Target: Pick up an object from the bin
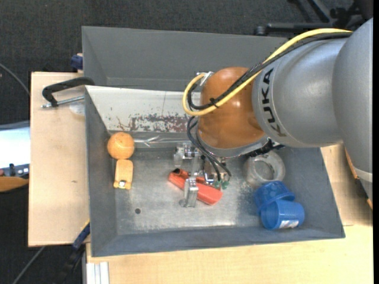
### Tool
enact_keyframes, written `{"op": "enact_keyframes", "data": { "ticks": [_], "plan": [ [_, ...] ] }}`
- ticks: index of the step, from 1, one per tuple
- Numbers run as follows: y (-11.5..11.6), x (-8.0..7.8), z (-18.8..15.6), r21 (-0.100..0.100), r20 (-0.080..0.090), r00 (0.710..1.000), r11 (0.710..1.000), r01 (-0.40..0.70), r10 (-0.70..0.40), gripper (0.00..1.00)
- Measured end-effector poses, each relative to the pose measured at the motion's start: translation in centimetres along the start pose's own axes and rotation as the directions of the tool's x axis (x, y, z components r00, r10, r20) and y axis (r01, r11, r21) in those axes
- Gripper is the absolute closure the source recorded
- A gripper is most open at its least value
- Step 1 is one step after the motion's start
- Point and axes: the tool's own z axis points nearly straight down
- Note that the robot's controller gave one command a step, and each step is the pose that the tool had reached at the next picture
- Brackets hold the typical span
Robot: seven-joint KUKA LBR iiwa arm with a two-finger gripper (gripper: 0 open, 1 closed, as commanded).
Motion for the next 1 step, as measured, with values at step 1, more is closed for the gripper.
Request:
{"op": "enact_keyframes", "data": {
  "ticks": [1],
  "plan": [
    [-0.05, -0.13, -0.44, -0.001, 0.007, 1.000, 1.000, -0.001, 0.001, 0.00]
  ]
}}
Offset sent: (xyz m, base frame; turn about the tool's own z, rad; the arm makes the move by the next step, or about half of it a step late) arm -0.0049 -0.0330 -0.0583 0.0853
